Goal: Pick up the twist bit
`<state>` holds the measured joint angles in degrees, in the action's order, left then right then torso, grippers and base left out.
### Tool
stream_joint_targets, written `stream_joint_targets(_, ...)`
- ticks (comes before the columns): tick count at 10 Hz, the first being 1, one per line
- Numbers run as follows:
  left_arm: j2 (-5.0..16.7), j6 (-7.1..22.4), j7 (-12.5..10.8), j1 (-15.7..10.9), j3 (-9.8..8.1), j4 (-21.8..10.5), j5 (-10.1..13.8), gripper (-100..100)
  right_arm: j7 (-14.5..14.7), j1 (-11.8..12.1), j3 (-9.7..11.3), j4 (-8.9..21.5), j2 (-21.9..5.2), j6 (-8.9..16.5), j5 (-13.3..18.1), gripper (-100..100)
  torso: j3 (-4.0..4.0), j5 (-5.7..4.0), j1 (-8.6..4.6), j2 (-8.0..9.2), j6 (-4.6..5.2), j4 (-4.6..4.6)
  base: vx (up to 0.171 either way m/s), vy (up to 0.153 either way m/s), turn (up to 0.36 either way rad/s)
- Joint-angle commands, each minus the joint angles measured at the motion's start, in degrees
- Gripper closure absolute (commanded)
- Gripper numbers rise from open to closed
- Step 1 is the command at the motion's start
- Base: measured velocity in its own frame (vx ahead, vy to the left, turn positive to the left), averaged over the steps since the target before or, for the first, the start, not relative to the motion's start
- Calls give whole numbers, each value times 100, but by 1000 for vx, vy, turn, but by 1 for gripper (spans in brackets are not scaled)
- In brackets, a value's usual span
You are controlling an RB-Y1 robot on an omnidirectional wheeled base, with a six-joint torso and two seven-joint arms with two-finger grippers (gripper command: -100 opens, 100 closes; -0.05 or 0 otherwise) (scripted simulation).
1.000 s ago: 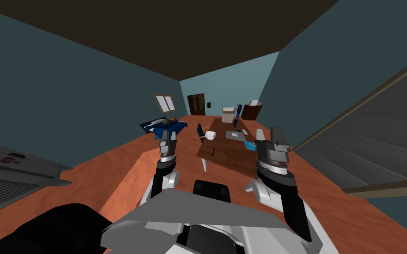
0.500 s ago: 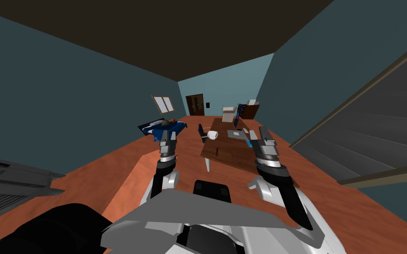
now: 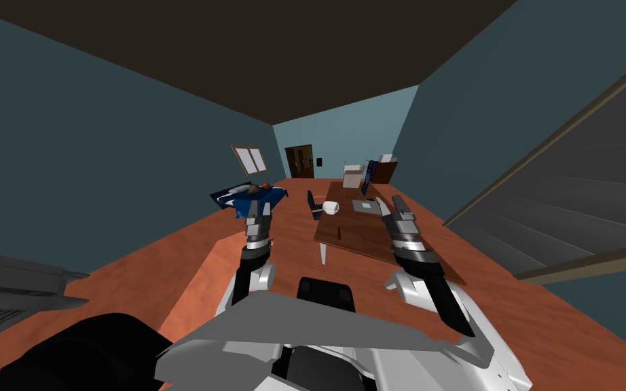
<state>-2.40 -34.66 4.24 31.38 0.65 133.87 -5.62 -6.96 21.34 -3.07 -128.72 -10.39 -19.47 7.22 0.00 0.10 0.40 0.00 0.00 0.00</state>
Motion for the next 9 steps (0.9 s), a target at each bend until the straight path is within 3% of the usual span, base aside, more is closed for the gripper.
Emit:
stream_joint_targets(1,0,0,0,0,0,0,0,0,-279,-85,-96,137,-119,286,-46,-100,0,0,0,0,0,0,-4,141,-41)
stream_joint_targets(2,0,0,0,0,0,0,0,0,-279,-85,-96,137,-119,361,-46,-100,-1,1,10,-2,0,0,-7,133,-31)
stream_joint_targets(5,0,0,0,0,0,0,0,0,-761,-279,-264,484,-291,902,-150,-100,0,3,9,0,0,0,-11,146,-29)
stream_joint_targets(6,0,0,0,0,0,0,0,0,-761,-279,-264,484,-291,975,-150,-100,0,3,16,0,0,0,-9,123,-28)
stream_joint_targets(9,0,0,0,0,0,0,0,0,-1259,-481,-455,898,-457,1434,-306,-100,-1,1,0,-2,0,0,-3,137,-19)
